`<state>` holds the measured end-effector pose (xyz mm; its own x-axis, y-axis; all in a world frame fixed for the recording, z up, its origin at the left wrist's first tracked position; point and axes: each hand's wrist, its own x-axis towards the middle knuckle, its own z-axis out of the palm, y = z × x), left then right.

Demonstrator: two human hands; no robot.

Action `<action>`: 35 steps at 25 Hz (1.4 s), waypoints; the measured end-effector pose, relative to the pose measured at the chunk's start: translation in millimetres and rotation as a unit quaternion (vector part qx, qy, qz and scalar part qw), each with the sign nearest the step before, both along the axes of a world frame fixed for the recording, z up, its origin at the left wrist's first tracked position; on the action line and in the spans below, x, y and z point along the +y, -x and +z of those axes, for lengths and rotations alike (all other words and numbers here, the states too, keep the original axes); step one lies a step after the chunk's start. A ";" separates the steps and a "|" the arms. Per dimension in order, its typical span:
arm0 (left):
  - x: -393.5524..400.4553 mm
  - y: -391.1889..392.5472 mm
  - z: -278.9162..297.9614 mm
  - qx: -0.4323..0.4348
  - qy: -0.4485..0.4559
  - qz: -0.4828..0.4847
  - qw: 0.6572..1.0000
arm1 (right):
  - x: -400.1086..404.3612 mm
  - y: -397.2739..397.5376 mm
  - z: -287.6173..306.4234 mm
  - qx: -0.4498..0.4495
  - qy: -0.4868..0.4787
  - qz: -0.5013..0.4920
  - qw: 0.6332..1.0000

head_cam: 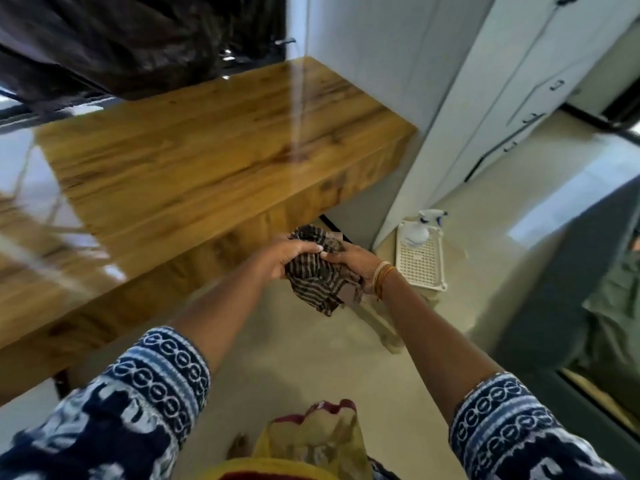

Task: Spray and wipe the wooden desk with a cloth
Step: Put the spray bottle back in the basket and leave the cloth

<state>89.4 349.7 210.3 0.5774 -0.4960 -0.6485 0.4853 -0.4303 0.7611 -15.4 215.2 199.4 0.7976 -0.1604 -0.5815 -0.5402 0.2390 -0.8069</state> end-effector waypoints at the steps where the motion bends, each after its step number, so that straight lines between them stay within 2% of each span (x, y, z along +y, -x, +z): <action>1: -25.2 11.0 -6.5 0.008 0.001 -0.011 1.000 | -22.8 15.6 -5.5 0.008 -0.007 -0.012 1.000; 4: -96.6 53.6 -5.2 0.011 0.020 0.031 0.999 | -86.0 59.4 -16.3 0.033 -0.046 -0.082 0.995; 6: -132.2 70.8 -11.4 0.015 0.031 0.078 0.996 | -117.5 82.4 -20.4 0.056 -0.043 -0.095 0.993; 8: -173.1 86.3 -20.4 0.050 0.052 0.108 0.991 | -152.9 103.1 -24.1 0.074 -0.039 -0.117 0.990; 11: -223.5 99.4 -29.0 0.107 0.075 0.118 0.984 | -193.2 122.9 -35.4 0.061 -0.074 -0.184 0.978; 13: -256.7 99.7 -37.0 0.130 0.067 0.115 0.982 | -218.5 125.1 -47.0 0.029 -0.116 -0.241 0.963; 15: -283.4 92.9 -50.0 0.135 0.049 0.103 0.984 | -239.8 120.7 -53.7 0.042 -0.123 -0.286 0.949; 20: -339.6 69.4 -103.3 0.112 -0.056 0.013 0.992 | -304.5 103.6 -104.3 0.121 -0.056 -0.335 0.933; 25: -380.7 67.9 -141.5 0.103 -0.110 -0.009 0.988 | -346.5 95.8 -137.7 0.179 -0.001 -0.342 0.922; 30: -415.6 69.5 -192.8 0.063 -0.164 -0.042 0.983 | -384.5 92.5 -200.0 0.186 0.113 -0.302 0.928; 35: -435.4 68.5 -256.0 0.051 -0.174 -0.023 0.983 | -416.7 77.5 -267.8 0.202 0.166 -0.269 0.927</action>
